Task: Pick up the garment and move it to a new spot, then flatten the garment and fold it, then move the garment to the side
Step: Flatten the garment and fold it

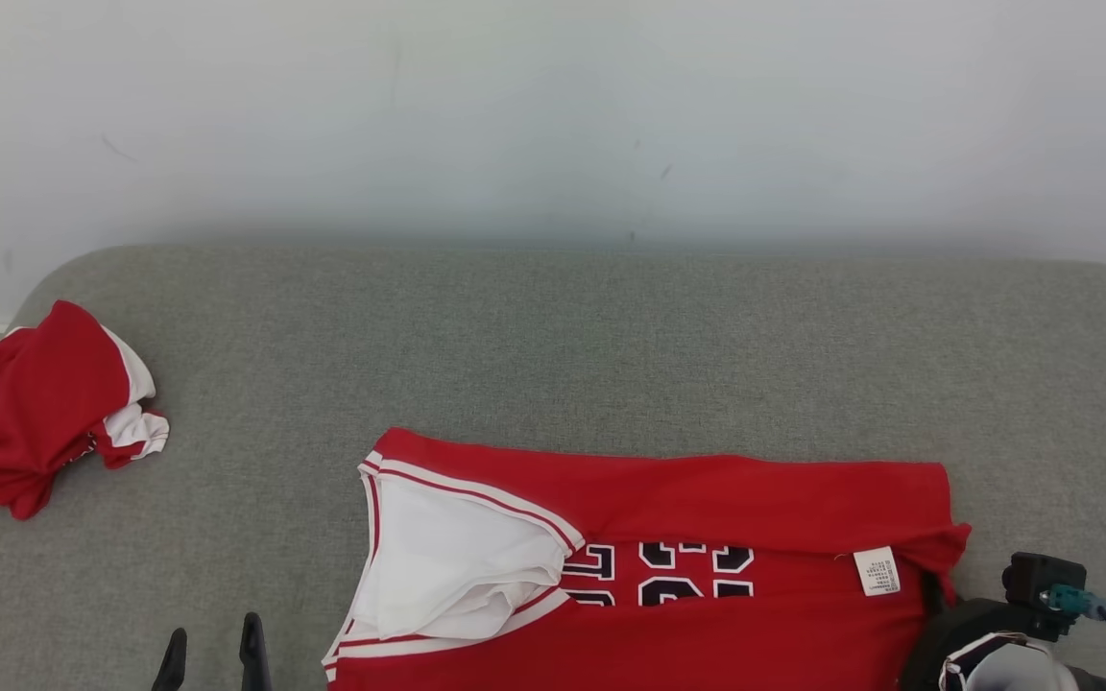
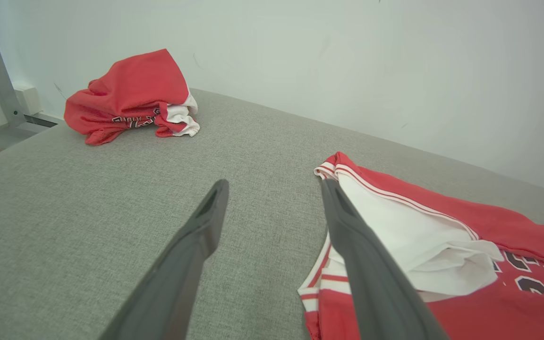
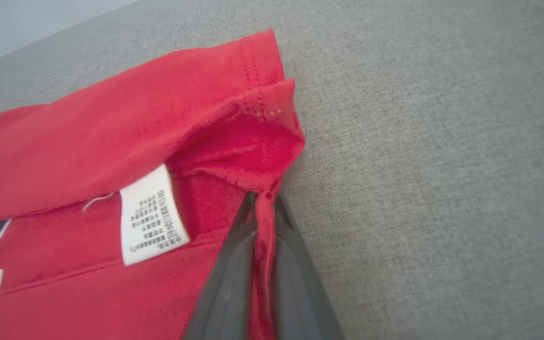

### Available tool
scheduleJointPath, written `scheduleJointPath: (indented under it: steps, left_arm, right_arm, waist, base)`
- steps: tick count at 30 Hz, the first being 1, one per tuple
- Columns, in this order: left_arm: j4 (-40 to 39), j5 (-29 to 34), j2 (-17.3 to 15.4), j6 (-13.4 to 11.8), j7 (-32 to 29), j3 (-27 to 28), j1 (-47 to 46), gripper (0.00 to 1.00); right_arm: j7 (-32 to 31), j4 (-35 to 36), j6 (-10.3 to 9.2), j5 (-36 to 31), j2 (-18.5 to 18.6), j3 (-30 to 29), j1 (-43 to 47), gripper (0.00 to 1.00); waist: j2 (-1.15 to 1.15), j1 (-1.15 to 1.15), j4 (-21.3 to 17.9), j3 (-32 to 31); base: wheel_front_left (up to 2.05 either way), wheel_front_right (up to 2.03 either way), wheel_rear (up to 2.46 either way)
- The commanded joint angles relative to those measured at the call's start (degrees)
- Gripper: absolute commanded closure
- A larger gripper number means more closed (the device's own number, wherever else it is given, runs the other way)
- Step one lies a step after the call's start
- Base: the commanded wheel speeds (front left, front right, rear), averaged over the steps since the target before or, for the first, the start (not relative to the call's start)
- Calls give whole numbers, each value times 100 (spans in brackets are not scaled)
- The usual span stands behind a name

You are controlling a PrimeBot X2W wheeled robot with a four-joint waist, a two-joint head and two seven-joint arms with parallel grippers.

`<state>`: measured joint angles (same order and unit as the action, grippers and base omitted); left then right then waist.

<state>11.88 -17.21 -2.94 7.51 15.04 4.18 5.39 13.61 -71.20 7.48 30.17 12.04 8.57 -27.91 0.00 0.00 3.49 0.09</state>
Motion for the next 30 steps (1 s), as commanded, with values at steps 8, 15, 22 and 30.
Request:
scheduleJointPath:
  steps: [8, 15, 22, 30]
  left_arm:
    - [44, -112, 9, -7, 18, -21, 37, 0]
    - [46, -179, 7, -7, 18, -9, 52, 0]
    - [65, -183, 7, -8, 18, 33, 21, 0]
    - [106, -197, 7, -8, 18, -27, -32, 0]
  right_arm:
    - [134, -57, -6, 116, 629, -125, 147, 100]
    - [162, 446, -4, 132, 730, -19, 67, 100]
    - [156, 1750, -2, 381, 543, 202, 334, 100]
    - [-95, 3586, -2, 880, 244, 824, 832, 100]
  waist:
    - [0, 0, -139, -29]
    - [0, 0, -341, 10]
    - [0, 0, -465, 10]
    - [0, 0, -440, 5]
  base:
    - [0, 0, 0]
    - [0, 0, 0]
    - [0, 0, 0]
    - [0, 0, 0]
